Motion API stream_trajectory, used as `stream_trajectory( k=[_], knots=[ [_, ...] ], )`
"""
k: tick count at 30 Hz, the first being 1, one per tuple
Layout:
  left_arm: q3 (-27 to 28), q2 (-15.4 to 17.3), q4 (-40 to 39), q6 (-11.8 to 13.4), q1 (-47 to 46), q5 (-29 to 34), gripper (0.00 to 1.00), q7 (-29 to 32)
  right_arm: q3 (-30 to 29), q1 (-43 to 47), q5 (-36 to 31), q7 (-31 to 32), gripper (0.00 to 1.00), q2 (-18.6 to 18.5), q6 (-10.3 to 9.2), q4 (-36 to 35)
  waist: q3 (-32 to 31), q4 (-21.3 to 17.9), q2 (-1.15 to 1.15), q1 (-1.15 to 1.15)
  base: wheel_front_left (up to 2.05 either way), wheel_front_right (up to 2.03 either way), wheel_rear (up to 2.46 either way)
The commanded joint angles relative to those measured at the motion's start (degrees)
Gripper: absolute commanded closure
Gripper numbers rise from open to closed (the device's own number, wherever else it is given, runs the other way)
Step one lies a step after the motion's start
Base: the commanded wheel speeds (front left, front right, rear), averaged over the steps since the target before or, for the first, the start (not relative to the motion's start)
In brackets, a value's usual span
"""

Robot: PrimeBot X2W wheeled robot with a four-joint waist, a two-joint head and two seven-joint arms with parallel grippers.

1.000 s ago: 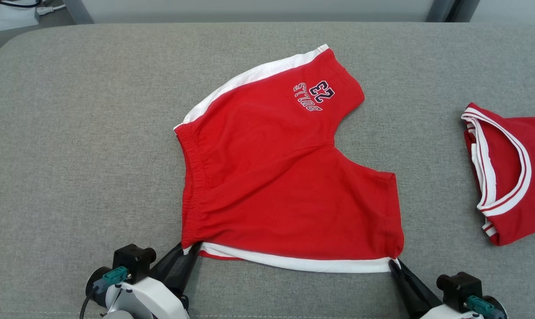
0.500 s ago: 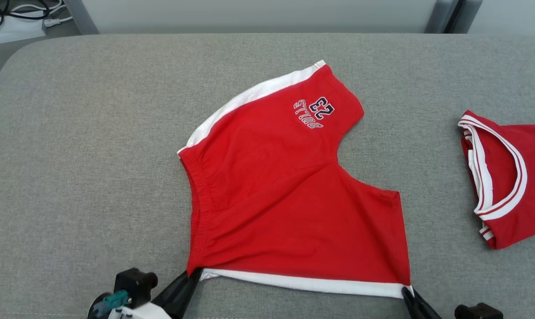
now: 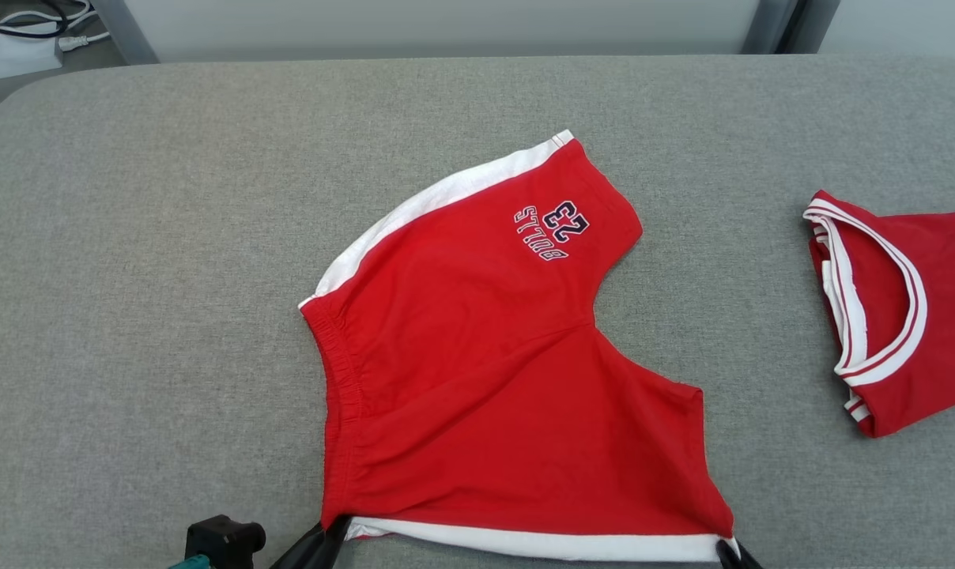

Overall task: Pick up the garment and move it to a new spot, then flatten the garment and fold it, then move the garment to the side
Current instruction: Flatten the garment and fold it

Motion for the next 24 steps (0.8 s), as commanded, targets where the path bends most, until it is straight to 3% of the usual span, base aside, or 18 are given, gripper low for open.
stream_trajectory(
  k=[1, 8, 13, 24],
  knots=[
    [2.40, 1.48, -1.91, 0.50, -1.33, -0.71, 1.00, -0.09, 0.41, -1.75, 0.27, 0.35, 1.00, -1.14, -0.01, -2.32, 0.22, 0.30, 0.00, 0.00, 0.00, 0.00, 0.00],
    [3.04, 1.74, -7.09, -0.58, -4.55, -2.93, 1.00, 3.23, -2.16, -10.20, -0.48, 1.35, 1.00, -3.30, -0.01, -3.56, 2.01, 2.36, 0.00, 0.00, 0.00, 0.00, 0.00],
    [4.82, 1.43, -9.95, -2.16, -11.17, -4.41, 1.00, 4.61, -0.96, -25.13, 0.68, 3.23, 1.00, -7.84, -0.01, -0.76, 5.76, 4.99, 0.00, 0.00, 0.00, 0.00, 0.00],
    [5.32, -3.11, -4.68, -5.42, -26.29, -5.82, 1.00, 3.58, 8.42, -57.30, 5.50, 6.90, 1.00, -15.13, -0.01, 15.48, 14.28, 10.24, 0.00, 0.00, 0.00, 0.00, 0.00]
  ],
)
